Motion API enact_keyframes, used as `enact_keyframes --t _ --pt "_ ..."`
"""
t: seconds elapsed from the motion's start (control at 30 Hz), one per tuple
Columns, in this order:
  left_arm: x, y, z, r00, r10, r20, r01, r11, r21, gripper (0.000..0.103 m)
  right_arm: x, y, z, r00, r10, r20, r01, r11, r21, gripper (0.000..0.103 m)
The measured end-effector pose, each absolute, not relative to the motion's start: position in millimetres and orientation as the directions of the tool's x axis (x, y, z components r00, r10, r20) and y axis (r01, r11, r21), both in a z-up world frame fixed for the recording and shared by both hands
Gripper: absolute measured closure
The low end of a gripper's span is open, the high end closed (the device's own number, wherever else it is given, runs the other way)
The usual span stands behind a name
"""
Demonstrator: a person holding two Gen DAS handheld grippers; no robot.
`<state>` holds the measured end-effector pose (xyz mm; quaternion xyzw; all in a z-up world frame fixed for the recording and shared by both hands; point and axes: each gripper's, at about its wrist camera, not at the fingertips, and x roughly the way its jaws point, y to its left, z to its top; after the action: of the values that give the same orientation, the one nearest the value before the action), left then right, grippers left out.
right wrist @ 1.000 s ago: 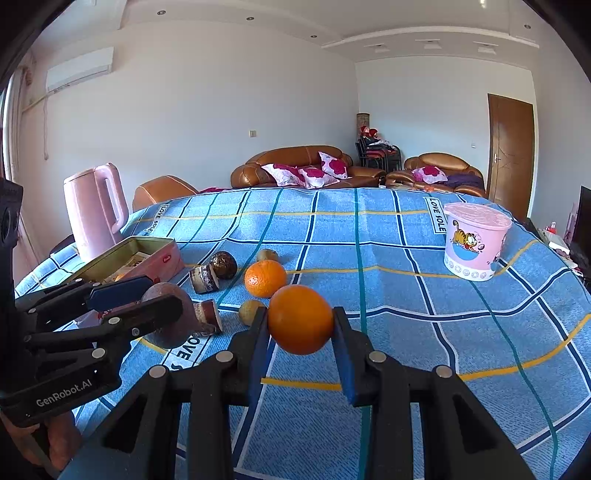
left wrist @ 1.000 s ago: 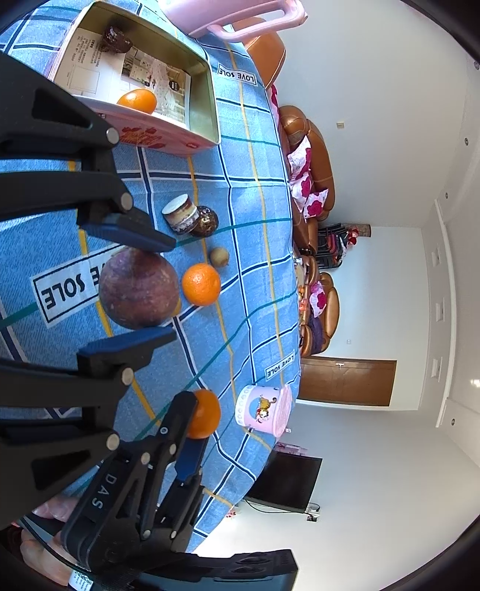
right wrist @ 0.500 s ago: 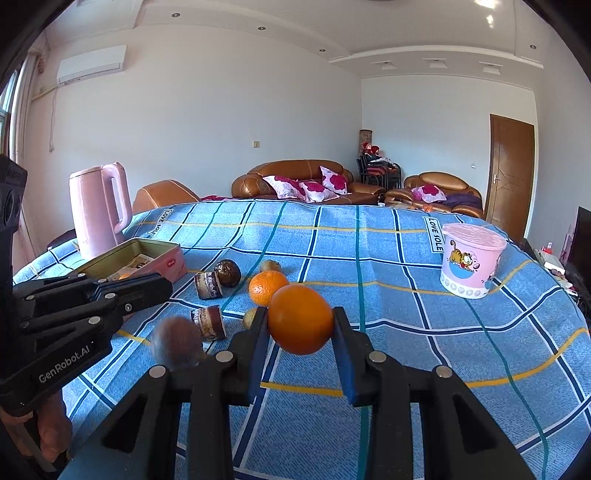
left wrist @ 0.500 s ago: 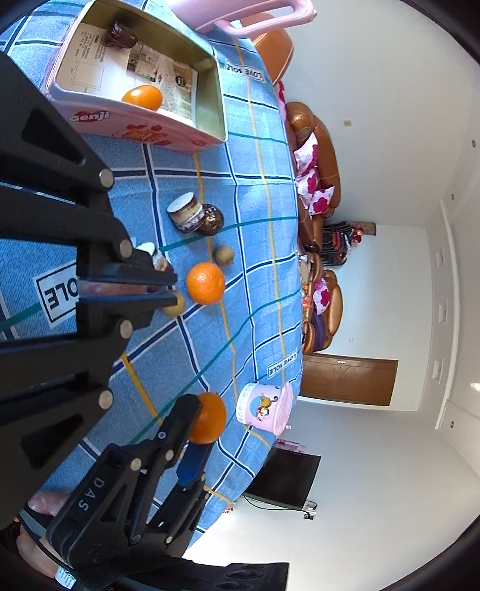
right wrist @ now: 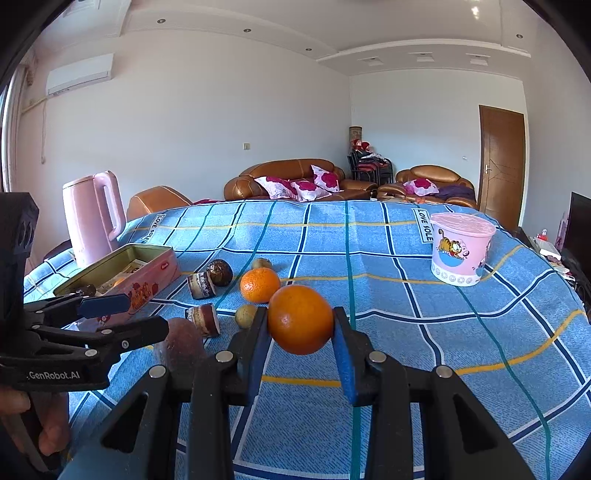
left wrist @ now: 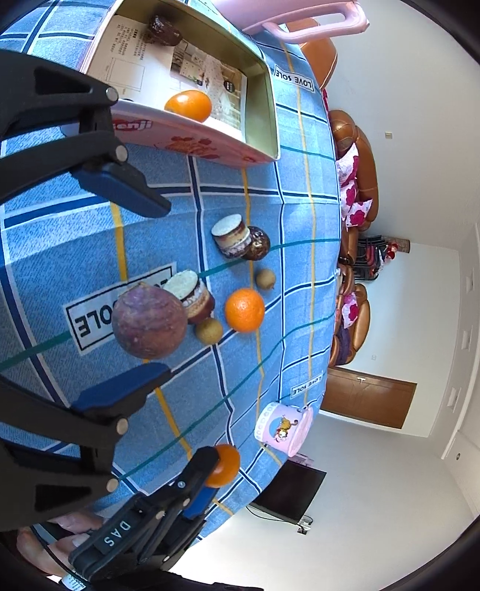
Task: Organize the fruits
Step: 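Carry the purple fruit with left gripper while right carries orange to tin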
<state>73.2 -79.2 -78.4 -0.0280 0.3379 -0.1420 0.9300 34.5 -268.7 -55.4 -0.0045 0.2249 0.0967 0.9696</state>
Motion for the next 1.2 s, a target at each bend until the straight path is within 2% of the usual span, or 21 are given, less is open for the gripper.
enact_keyframes --t 0.33,0.4,0.43,0.47,0.6,0.87,1.2 --pt "84 -105 -87 0.668 -0.295 -0.684 0.291 0.948 -0.125 0.02 29 -269 -59 0.88 0.203 -0.429 -0.203 0.978 0.045 0.068" --pt "86 -112 -89 0.652 -0.296 -0.698 0.309 0.944 -0.113 0.033 30 -268 -59 0.879 0.202 -0.432 -0.205 0.978 0.042 0.068" --pt "88 -114 -91 0.638 -0.302 -0.708 0.318 0.941 -0.114 0.051 30 -269 -59 0.879 0.202 -0.433 -0.204 0.978 0.043 0.068" --pt "88 -114 -92 0.63 -0.307 -0.714 0.326 0.938 -0.116 0.053 30 -269 -59 0.879 0.202 -0.433 -0.203 0.978 0.044 0.068" --pt "82 -111 -88 0.647 -0.317 -0.694 0.334 0.935 -0.116 0.053 31 -265 -58 0.876 0.21 -0.434 -0.213 0.976 0.043 0.068" --pt "63 -78 -46 0.776 -0.277 -0.567 0.277 0.957 -0.088 0.053 30 -236 -33 0.867 0.281 -0.413 -0.301 0.953 0.016 0.068" --pt "75 -10 -30 0.826 -0.175 -0.536 0.14 0.984 -0.105 0.053 47 -178 14 0.83 0.407 -0.381 -0.44 0.898 0.001 0.068"
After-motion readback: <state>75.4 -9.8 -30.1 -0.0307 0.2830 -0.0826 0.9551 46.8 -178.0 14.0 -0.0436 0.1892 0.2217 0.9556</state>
